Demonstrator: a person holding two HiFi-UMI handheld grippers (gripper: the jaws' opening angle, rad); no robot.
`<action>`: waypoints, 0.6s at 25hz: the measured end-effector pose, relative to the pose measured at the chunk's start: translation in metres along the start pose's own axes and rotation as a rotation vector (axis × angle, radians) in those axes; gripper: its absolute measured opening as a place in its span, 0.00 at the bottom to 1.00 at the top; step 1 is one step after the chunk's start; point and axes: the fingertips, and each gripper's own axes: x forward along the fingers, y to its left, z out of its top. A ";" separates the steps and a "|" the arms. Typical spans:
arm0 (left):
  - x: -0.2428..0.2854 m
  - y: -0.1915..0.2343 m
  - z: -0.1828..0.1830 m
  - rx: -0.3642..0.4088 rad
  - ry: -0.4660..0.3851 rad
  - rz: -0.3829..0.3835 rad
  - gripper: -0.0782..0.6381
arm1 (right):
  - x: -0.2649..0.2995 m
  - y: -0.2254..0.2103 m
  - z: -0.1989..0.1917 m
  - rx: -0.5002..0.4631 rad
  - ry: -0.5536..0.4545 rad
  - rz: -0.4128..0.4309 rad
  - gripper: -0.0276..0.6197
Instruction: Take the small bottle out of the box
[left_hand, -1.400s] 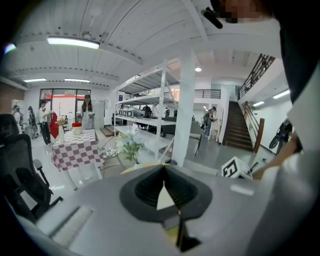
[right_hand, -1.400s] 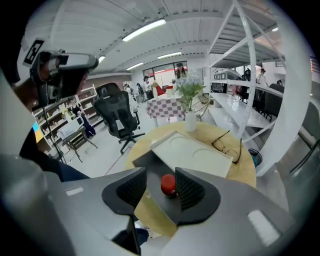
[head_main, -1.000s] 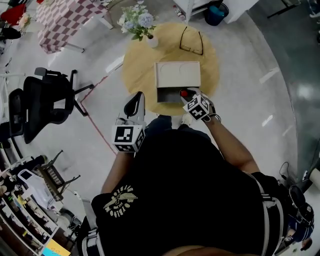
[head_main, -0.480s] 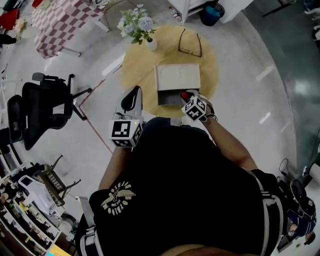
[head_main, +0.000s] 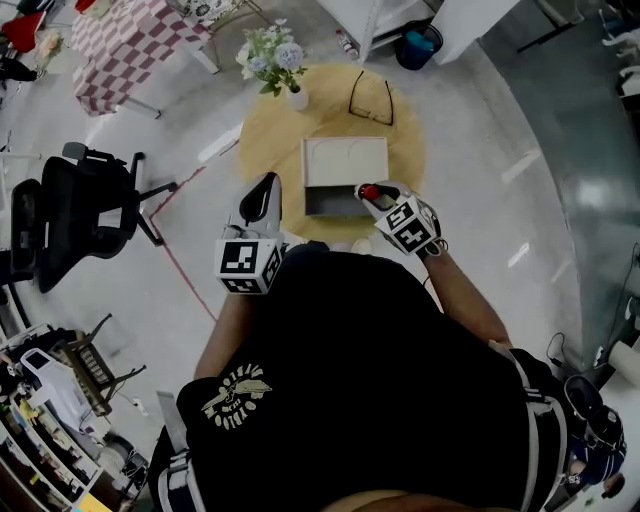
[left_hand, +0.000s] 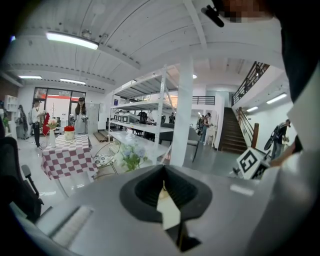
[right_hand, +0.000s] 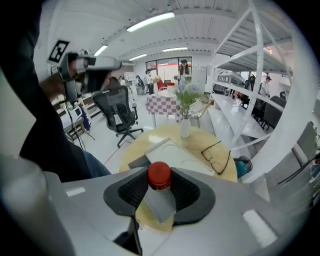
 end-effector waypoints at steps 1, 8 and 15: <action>-0.001 -0.004 0.000 -0.003 -0.005 0.002 0.11 | -0.015 -0.002 0.009 -0.005 -0.019 0.002 0.27; -0.008 -0.042 0.001 -0.023 -0.038 0.010 0.11 | -0.123 -0.006 0.076 -0.098 -0.144 0.050 0.27; -0.011 -0.090 0.006 -0.022 -0.087 0.000 0.11 | -0.212 0.000 0.118 -0.196 -0.284 0.058 0.27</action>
